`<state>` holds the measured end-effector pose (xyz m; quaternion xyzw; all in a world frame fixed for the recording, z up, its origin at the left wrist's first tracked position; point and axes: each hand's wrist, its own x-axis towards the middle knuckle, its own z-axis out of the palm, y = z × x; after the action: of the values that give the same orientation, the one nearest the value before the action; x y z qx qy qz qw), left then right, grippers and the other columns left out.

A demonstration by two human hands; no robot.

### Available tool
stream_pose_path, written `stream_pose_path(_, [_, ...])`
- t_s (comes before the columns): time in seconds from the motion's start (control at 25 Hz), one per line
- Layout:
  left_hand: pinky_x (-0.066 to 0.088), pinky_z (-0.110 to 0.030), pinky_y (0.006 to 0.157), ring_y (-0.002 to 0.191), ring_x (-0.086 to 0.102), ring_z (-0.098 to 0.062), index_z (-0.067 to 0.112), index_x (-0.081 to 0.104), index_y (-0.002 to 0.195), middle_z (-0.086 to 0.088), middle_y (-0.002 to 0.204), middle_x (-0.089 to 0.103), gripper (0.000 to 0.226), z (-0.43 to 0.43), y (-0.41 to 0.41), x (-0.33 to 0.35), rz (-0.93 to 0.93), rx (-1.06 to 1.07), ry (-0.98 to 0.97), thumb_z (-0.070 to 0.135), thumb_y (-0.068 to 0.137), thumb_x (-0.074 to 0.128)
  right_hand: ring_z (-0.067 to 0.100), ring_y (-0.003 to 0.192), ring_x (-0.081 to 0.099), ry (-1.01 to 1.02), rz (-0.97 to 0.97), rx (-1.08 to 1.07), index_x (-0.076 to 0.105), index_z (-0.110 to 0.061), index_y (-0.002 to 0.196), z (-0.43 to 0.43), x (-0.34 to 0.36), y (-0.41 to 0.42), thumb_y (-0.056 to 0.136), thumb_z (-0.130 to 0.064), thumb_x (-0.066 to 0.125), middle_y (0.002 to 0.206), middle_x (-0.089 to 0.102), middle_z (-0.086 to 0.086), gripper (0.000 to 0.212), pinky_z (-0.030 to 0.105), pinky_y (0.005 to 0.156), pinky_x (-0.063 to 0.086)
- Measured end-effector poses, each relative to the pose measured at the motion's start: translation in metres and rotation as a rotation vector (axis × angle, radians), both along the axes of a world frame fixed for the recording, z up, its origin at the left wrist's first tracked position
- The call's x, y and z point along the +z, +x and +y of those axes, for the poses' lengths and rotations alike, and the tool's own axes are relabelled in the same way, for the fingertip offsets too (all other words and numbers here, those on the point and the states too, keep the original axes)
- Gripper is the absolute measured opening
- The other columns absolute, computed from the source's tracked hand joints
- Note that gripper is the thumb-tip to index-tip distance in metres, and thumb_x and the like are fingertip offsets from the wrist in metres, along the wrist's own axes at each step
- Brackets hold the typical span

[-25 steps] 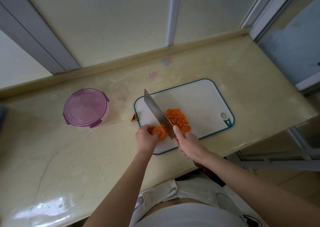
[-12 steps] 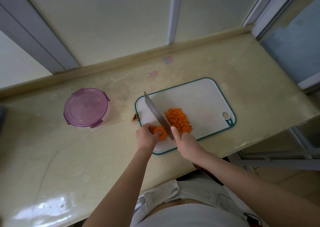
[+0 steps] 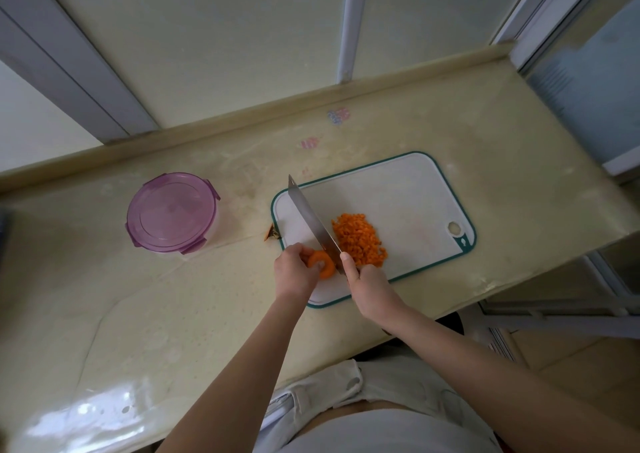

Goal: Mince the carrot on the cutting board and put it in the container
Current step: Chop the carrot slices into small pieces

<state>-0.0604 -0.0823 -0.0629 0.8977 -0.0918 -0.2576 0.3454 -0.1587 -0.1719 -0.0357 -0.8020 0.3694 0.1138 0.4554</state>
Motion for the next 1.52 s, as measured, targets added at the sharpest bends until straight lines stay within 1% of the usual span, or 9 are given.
stream_pose_path(0.28, [0.042,-0.024,0.069,0.080,0.056,-0.017,0.012,0.061,0.086,-0.003,0.085,0.062,0.014,0.002,-0.002,-0.001,0.002,0.006,-0.035,0.012,0.077,0.071,0.013,0.047,0.038,-0.073,0.020,0.024,0.036,-0.013,0.051,0.010,-0.003,0.002,0.099,-0.050,0.030,0.051,0.041,0.002,0.061,0.028,0.051,0.030])
stream_pose_path(0.48, [0.035,-0.020,0.066,0.079,0.050,-0.015,0.010,0.060,0.090,-0.002,0.086,0.057,0.015,0.002,-0.003,0.002,-0.020,-0.021,-0.001,0.012,0.079,0.070,0.016,0.043,0.033,0.061,-0.007,-0.032,0.029,-0.014,0.048,-0.008,-0.005,0.004,0.098,-0.055,0.023,0.046,0.034,0.001,0.065,0.030,0.050,0.026])
stream_pose_path(0.64, [0.035,-0.021,0.067,0.080,0.050,-0.015,0.009,0.060,0.092,-0.002,0.089,0.057,0.015,0.000,-0.001,0.002,-0.012,-0.015,0.001,0.011,0.079,0.069,0.016,0.043,0.033,0.052,-0.042,-0.037,0.028,-0.015,0.049,-0.006,0.001,0.007,0.098,-0.056,0.024,0.046,0.034,-0.001,0.063,0.030,0.051,0.028])
stream_pose_path(0.76, [0.035,-0.021,0.069,0.082,0.050,-0.015,0.008,0.061,0.096,-0.002,0.091,0.057,0.018,0.000,0.000,0.001,-0.004,-0.021,0.018,0.012,0.080,0.069,0.017,0.042,0.034,0.078,-0.057,-0.077,0.028,-0.016,0.051,-0.008,0.007,0.009,0.096,-0.060,0.024,0.049,0.037,0.001,0.063,0.032,0.048,0.032])
stream_pose_path(0.88, [0.035,-0.020,0.069,0.083,0.050,-0.014,0.007,0.061,0.099,-0.003,0.094,0.059,0.021,0.000,0.000,0.001,-0.008,-0.022,0.025,0.013,0.081,0.069,0.012,0.037,0.029,0.114,-0.015,-0.088,0.028,-0.017,0.055,-0.011,0.010,0.002,0.095,-0.062,0.023,0.054,0.040,0.004,0.060,0.027,0.042,0.025])
stream_pose_path(1.04, [0.037,-0.021,0.070,0.085,0.050,-0.015,0.008,0.061,0.101,-0.003,0.095,0.058,0.021,-0.001,0.001,0.002,0.022,-0.018,0.020,0.014,0.082,0.068,0.013,0.038,0.029,0.112,0.022,-0.056,0.031,-0.016,0.055,-0.009,0.014,-0.010,0.096,-0.059,0.022,0.047,0.032,-0.001,0.060,0.027,0.044,0.024])
stream_pose_path(1.2, [0.039,-0.022,0.070,0.086,0.051,-0.015,0.008,0.061,0.101,-0.002,0.094,0.057,0.020,-0.001,0.001,0.003,0.047,-0.006,0.007,0.013,0.083,0.068,0.009,0.035,0.029,0.094,0.060,-0.016,0.031,-0.016,0.055,-0.007,0.014,-0.015,0.097,-0.058,0.022,0.048,0.032,-0.001,0.060,0.024,0.043,0.024])
stream_pose_path(1.4, [0.037,-0.019,0.066,0.081,0.050,-0.014,0.010,0.061,0.096,-0.001,0.089,0.057,0.014,-0.001,0.000,0.003,0.052,0.016,-0.010,0.010,0.083,0.067,0.017,0.044,0.035,0.051,0.058,-0.005,0.032,-0.014,0.052,-0.001,0.012,-0.016,0.098,-0.056,0.023,0.050,0.036,0.002,0.063,0.028,0.049,0.029])
stream_pose_path(1.52, [0.036,-0.019,0.064,0.079,0.050,-0.013,0.010,0.060,0.093,0.000,0.087,0.057,0.013,-0.001,0.000,0.002,0.056,0.024,-0.015,0.010,0.082,0.068,0.017,0.047,0.035,-0.005,0.097,0.039,0.029,-0.013,0.053,0.003,0.017,-0.012,0.100,-0.051,0.025,0.053,0.036,0.004,0.060,0.027,0.046,0.027])
